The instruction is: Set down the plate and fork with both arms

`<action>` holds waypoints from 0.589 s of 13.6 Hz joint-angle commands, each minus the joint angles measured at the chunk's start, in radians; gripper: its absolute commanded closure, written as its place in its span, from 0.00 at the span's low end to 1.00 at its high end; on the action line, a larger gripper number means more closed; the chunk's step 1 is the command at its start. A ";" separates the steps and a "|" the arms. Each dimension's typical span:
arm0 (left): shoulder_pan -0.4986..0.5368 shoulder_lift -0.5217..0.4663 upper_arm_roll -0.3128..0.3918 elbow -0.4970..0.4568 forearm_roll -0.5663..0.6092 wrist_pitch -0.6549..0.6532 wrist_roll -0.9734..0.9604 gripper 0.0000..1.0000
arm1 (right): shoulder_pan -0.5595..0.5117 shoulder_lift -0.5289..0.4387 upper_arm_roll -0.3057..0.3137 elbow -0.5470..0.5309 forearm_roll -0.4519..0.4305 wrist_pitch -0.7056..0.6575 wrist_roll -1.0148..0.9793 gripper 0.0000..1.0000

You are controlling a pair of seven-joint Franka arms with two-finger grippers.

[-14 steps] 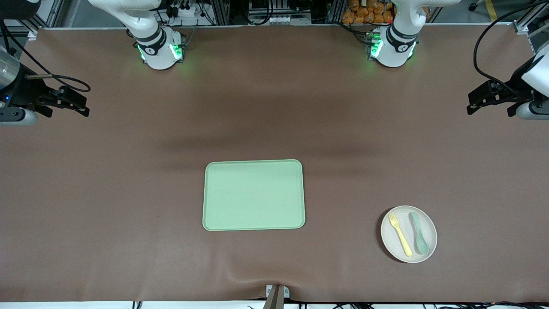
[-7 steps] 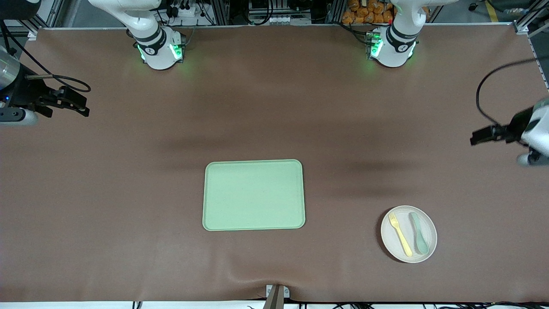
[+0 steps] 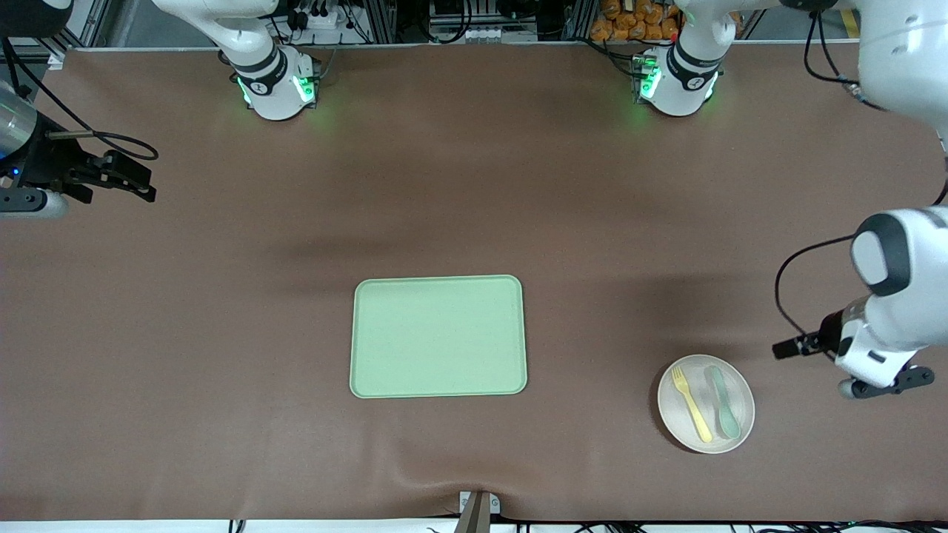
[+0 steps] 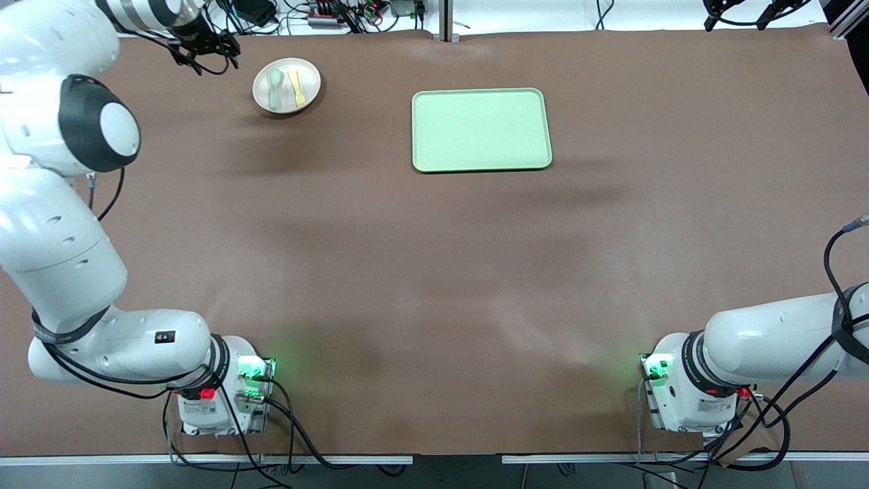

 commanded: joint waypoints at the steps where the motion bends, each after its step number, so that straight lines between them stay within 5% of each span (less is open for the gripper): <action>1: -0.001 0.076 -0.001 0.050 -0.018 0.106 -0.051 0.00 | -0.002 -0.010 0.001 -0.012 0.001 0.008 0.002 0.00; 8: 0.003 0.194 -0.002 0.044 -0.061 0.192 -0.042 0.00 | 0.000 -0.007 0.001 -0.012 0.001 0.009 0.004 0.00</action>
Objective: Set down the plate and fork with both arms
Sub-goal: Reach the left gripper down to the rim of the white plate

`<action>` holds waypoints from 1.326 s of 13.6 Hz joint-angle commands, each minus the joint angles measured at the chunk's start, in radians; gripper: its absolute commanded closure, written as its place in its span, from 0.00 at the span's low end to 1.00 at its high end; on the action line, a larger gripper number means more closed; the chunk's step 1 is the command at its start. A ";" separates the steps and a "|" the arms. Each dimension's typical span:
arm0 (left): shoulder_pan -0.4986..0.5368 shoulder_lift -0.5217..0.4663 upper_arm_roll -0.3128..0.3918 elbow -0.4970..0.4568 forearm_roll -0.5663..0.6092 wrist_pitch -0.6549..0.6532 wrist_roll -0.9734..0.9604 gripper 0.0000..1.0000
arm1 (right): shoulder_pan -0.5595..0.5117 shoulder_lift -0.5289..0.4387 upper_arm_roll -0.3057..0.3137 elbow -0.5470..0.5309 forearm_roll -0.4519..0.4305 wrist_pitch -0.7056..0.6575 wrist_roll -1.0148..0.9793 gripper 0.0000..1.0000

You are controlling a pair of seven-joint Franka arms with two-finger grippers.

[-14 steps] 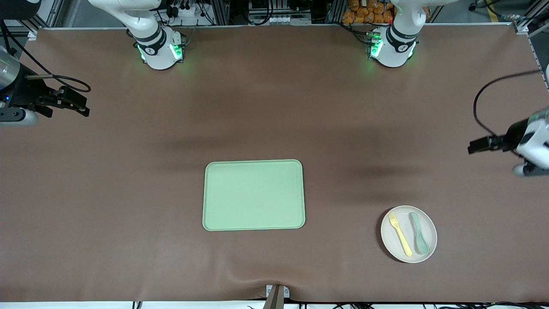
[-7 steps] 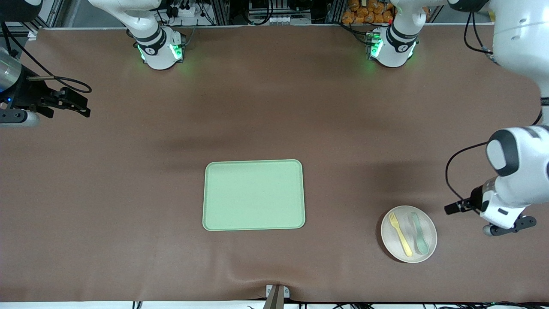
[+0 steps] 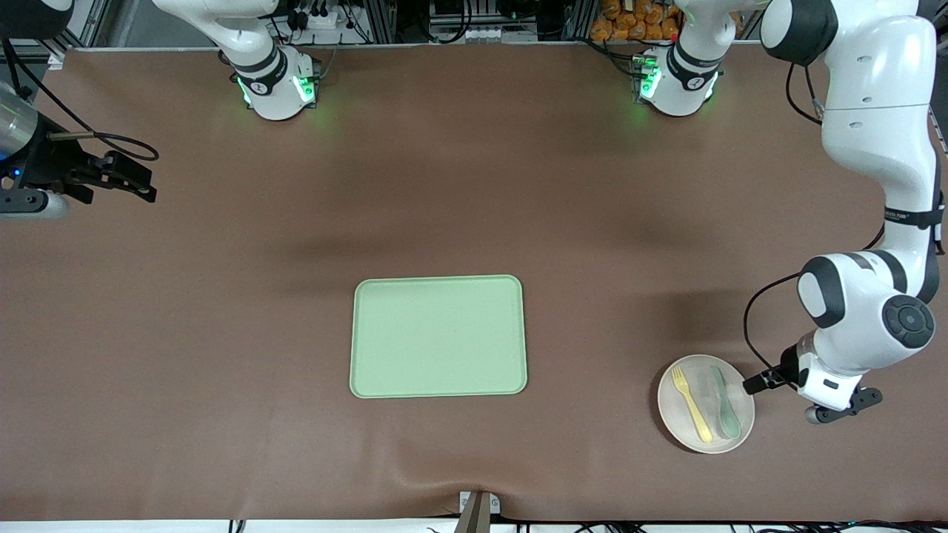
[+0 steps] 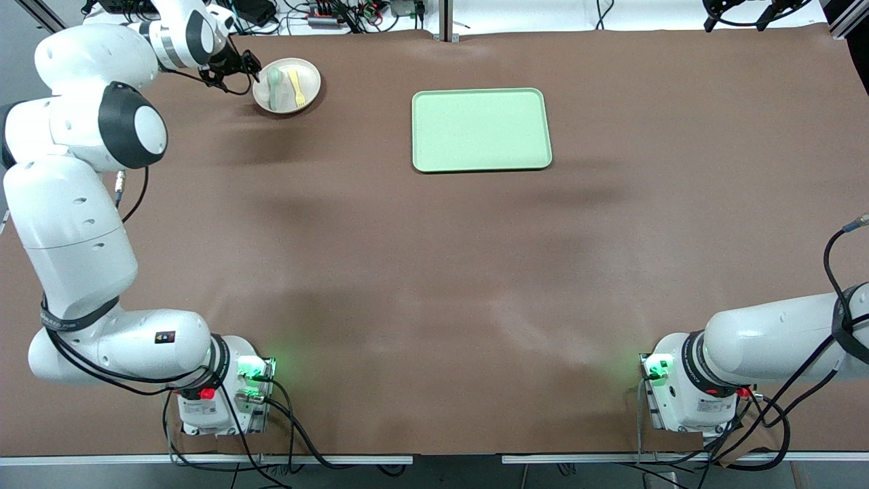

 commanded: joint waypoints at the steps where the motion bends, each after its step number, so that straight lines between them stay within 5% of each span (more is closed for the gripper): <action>1: -0.004 0.040 0.000 0.028 -0.019 0.002 0.001 0.00 | 0.000 -0.008 0.001 -0.010 0.001 0.009 0.004 0.00; 4: -0.004 0.048 0.000 0.027 -0.019 0.002 0.003 0.00 | 0.000 -0.008 0.000 -0.010 0.001 0.009 0.004 0.00; 7: -0.004 0.057 0.000 0.028 -0.019 0.004 0.004 0.15 | 0.000 -0.008 0.001 -0.010 0.003 0.009 0.004 0.00; 8: -0.005 0.060 0.000 0.028 -0.019 0.004 0.004 0.31 | 0.000 -0.006 0.001 -0.010 0.003 0.009 0.004 0.00; 10: -0.008 0.070 -0.002 0.028 -0.019 0.004 0.001 0.78 | 0.000 -0.008 0.001 -0.010 0.003 0.009 0.004 0.00; 12: -0.019 0.074 -0.002 0.030 -0.019 0.011 0.001 1.00 | 0.000 -0.008 0.001 -0.010 0.003 0.009 0.004 0.00; 16: -0.019 0.048 -0.008 0.028 -0.017 0.016 -0.008 1.00 | 0.000 -0.006 0.001 -0.008 0.004 0.009 0.004 0.00; 18: -0.007 0.016 -0.069 0.022 -0.022 0.014 -0.034 1.00 | 0.000 -0.008 0.001 -0.010 0.006 0.016 0.004 0.00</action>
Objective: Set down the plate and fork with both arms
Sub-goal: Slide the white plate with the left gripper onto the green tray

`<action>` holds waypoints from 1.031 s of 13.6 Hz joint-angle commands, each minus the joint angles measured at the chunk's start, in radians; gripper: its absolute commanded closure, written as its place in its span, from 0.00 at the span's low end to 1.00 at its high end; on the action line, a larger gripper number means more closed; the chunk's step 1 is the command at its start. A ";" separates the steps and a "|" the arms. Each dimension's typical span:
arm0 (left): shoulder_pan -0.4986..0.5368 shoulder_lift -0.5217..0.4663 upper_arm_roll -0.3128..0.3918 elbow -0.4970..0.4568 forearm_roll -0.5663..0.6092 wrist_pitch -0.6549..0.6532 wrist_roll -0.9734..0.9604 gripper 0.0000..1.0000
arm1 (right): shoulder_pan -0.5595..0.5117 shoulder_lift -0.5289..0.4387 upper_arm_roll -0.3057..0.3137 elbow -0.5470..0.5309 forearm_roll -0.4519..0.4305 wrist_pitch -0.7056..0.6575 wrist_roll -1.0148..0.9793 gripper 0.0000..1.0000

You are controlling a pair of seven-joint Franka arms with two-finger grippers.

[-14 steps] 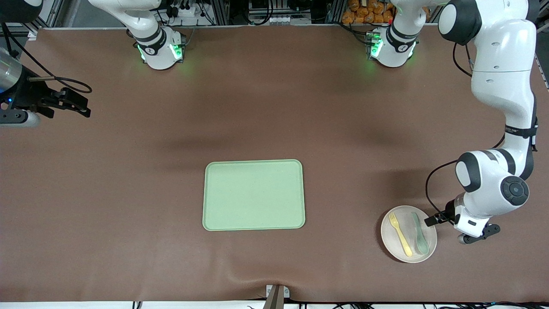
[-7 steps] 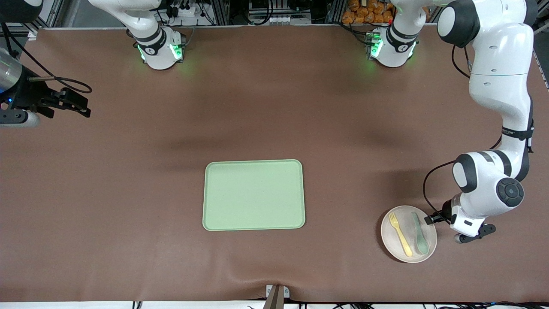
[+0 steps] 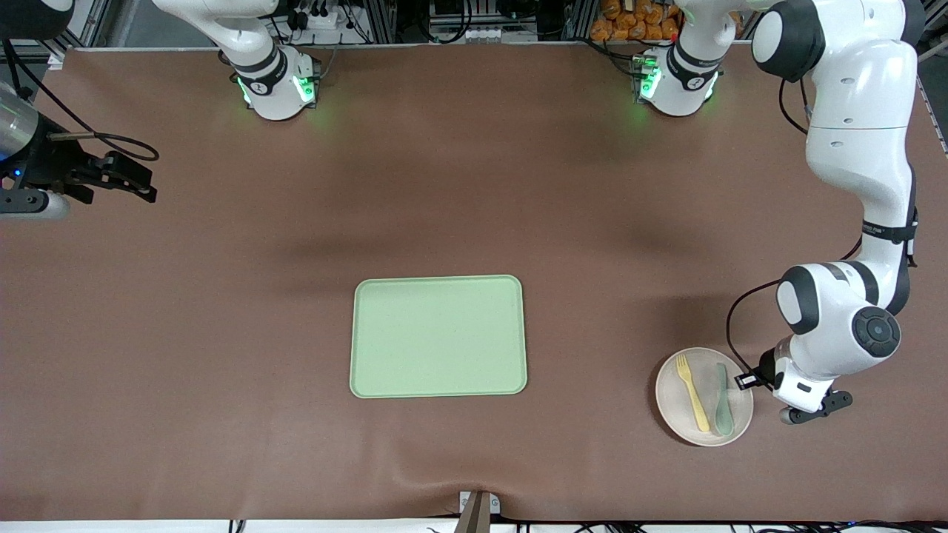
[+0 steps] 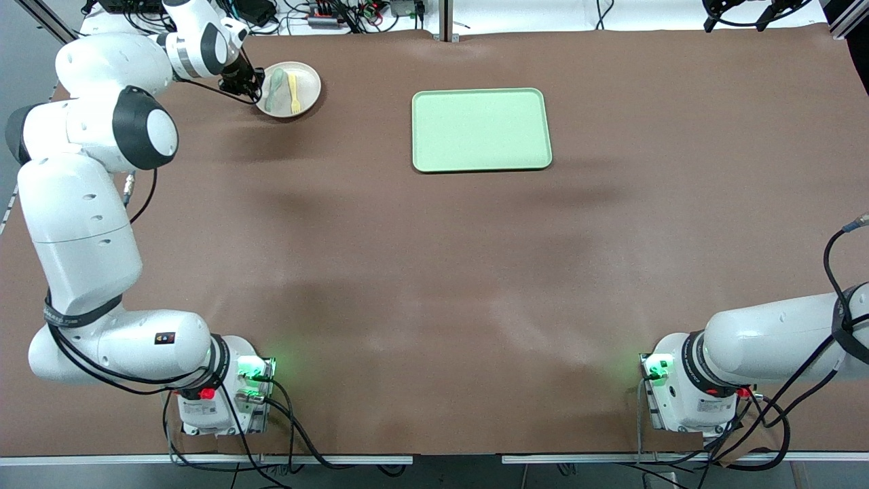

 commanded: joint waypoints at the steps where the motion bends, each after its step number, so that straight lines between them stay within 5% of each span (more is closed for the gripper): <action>1: 0.001 -0.044 -0.062 -0.008 -0.017 -0.004 -0.069 1.00 | 0.000 -0.006 0.001 -0.009 0.005 0.014 0.004 0.00; 9: -0.020 -0.071 -0.355 -0.005 -0.003 -0.002 -0.405 1.00 | -0.002 -0.006 0.001 -0.009 0.005 0.015 0.004 0.00; 14: -0.228 -0.019 -0.362 -0.001 -0.009 0.136 -0.481 1.00 | -0.006 0.001 0.001 -0.009 0.005 0.015 0.004 0.00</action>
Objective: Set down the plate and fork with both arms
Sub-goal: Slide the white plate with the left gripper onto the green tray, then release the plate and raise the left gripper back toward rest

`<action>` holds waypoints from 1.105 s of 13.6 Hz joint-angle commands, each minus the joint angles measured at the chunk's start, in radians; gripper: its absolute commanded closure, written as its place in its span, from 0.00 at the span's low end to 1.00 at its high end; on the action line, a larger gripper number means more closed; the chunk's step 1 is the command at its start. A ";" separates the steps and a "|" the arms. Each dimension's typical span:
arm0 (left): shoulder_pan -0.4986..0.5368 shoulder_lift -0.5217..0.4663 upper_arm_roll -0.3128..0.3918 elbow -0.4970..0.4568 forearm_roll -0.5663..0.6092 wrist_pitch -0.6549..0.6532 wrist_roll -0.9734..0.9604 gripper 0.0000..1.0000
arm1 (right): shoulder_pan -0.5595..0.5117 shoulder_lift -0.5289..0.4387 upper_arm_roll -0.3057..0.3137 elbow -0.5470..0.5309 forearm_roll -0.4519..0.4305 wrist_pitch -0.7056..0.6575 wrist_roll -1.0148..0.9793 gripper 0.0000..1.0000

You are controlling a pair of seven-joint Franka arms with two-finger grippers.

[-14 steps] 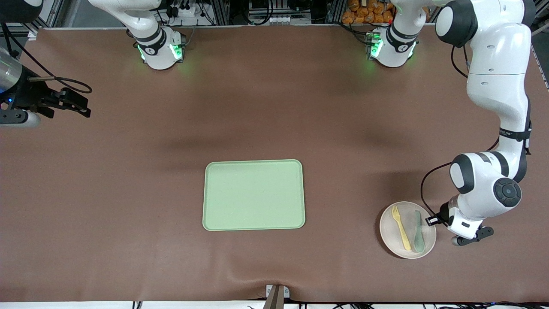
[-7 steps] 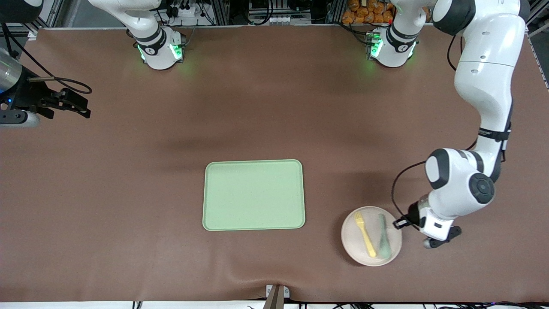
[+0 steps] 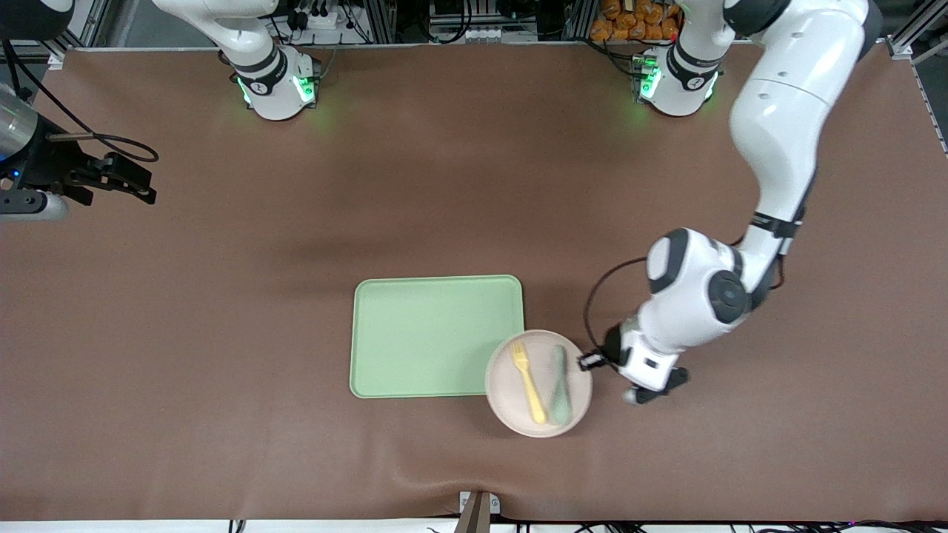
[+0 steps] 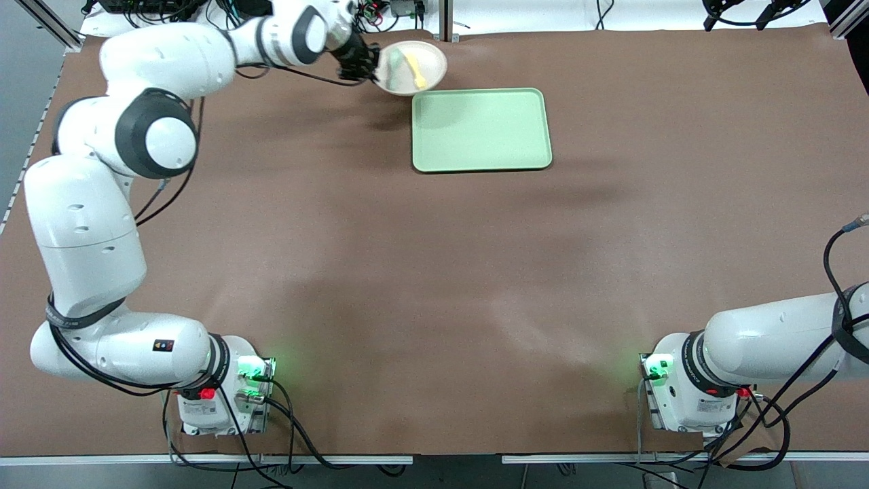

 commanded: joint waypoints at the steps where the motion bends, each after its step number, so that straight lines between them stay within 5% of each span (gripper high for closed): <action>1: -0.092 0.028 0.013 0.000 -0.006 0.083 -0.035 1.00 | -0.006 0.002 0.002 -0.008 0.005 0.010 0.004 0.00; 7: -0.151 0.057 0.014 -0.043 -0.002 0.085 -0.083 1.00 | -0.006 0.003 0.002 -0.008 0.008 0.015 0.005 0.00; 9: -0.175 0.063 0.017 -0.039 -0.003 0.085 -0.142 0.00 | -0.006 0.006 0.002 -0.008 0.010 0.015 0.005 0.00; 15: -0.071 -0.029 0.031 -0.035 0.030 -0.021 -0.155 0.00 | -0.006 0.008 0.002 -0.008 0.010 0.020 0.005 0.00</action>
